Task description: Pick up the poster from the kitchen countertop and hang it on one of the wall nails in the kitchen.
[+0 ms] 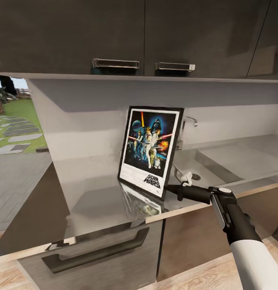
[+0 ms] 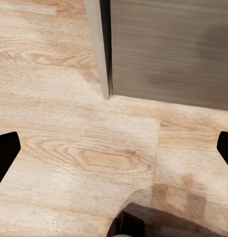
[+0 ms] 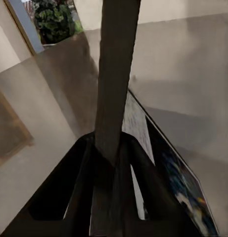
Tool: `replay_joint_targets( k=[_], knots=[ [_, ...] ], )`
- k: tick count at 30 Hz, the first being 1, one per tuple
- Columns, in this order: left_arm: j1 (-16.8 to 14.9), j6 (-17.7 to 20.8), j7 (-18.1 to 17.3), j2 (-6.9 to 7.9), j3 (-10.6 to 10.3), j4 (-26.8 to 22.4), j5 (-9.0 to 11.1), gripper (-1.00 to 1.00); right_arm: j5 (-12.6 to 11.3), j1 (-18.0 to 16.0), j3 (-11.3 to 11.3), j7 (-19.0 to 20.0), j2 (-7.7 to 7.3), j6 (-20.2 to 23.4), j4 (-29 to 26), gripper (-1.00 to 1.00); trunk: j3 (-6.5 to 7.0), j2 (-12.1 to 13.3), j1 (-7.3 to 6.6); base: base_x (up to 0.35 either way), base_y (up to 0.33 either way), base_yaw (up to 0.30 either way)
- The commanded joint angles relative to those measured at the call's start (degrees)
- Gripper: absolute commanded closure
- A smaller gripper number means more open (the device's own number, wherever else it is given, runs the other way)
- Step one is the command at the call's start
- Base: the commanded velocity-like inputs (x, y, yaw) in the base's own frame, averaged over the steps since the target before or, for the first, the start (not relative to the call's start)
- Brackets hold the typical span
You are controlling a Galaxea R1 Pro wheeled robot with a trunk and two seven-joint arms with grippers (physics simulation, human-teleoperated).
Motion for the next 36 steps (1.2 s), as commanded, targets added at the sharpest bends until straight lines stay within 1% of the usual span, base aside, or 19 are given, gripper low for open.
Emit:
replay_joint_targets(
  k=[1, 15, 24, 33, 36],
  knots=[
    [0.0, -0.1, -0.4, -0.02, 0.2, 0.0, 0.2, -1.0, -0.1, 0.0, -0.1, 0.3, 0.02, 0.7, 0.0, 1.0, -0.05, 0.0, 0.0, 0.0, 0.0, 0.0],
    [0.0, -0.1, -0.3, -0.02, 0.2, 0.0, 0.2, -1.0, -0.1, 0.0, 0.0, 0.3, 0.02, 0.6, -0.2, 1.0, -0.02, 0.0, 0.0, 0.0, 0.0, 0.0],
    [0.0, -0.1, -0.3, -0.02, 0.2, 0.0, 0.2, -1.0, -0.1, -0.1, 0.0, 0.3, 0.02, 0.6, -0.2, 1.0, 0.33, 0.0, 0.0, -0.001, 0.0, 0.0],
    [0.0, -0.1, -0.3, -0.02, 0.2, 0.0, 0.2, -1.0, -0.1, -0.1, 0.0, 0.3, 0.02, 0.6, -0.3, 1.0, 0.38, 0.0, 0.0, -0.07, 0.0, 0.0],
    [0.0, -0.1, -0.3, -0.02, 0.2, 0.0, 0.2, -1.0, -0.1, -0.1, 0.0, 0.3, 0.02, 0.6, -0.3, 1.0, 0.38, 0.0, 0.0, -0.205, 0.0, 0.0]
  ],
)
